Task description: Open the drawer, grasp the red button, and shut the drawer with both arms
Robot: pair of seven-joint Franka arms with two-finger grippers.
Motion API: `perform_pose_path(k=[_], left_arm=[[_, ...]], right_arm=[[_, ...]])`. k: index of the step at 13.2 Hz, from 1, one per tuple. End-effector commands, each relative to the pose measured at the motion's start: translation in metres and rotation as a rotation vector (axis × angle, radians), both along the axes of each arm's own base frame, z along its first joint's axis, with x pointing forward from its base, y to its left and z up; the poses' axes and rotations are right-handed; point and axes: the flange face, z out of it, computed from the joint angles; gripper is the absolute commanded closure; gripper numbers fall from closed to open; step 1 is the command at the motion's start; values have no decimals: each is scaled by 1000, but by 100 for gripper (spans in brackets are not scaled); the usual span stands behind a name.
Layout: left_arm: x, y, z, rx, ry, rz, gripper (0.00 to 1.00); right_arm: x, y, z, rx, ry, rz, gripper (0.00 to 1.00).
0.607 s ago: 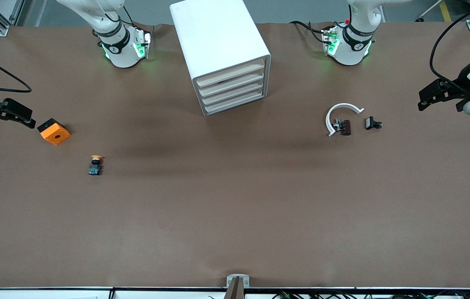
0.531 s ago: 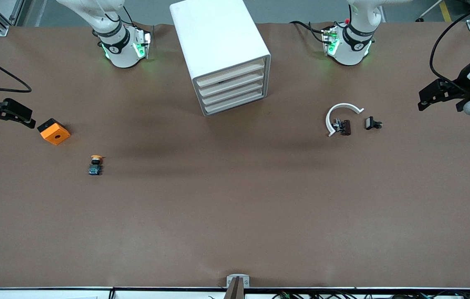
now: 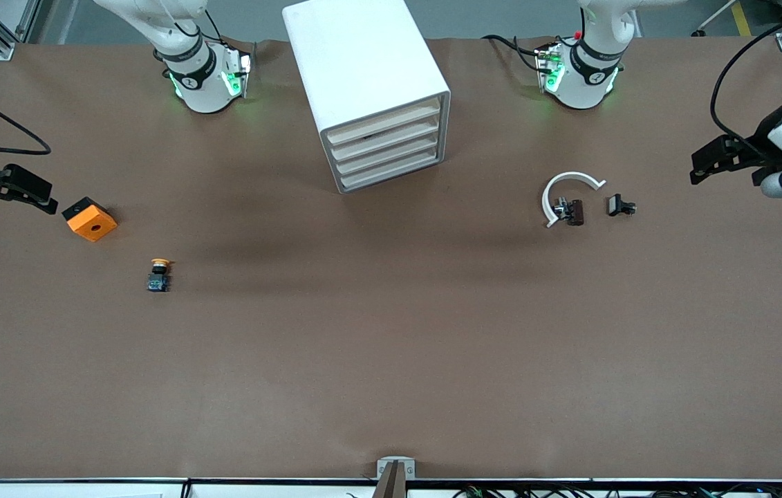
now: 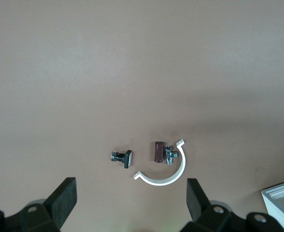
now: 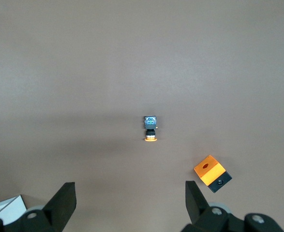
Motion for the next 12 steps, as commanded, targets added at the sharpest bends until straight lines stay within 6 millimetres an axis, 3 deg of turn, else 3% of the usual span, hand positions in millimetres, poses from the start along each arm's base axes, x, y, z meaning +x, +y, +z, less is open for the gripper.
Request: perform_pose_path(k=[1,4,6,10,12], left_arm=[[17,4,-25,0,57,-13,0],[35,-7,-68,-5,119,44,0],[40,-21,-92,13,162,201,0],[43,-83,-161,124,282,565,0],[38,-129,-198,188,349,738,0]], right_arm=[[0,-3,3,2,-5,6,0],[0,-3,3,2,-5,6,0],[0,-2,3,1,-5,7,0],[1,1,3,1,-4,12,0],[2,1,2,1,-4,12,0]])
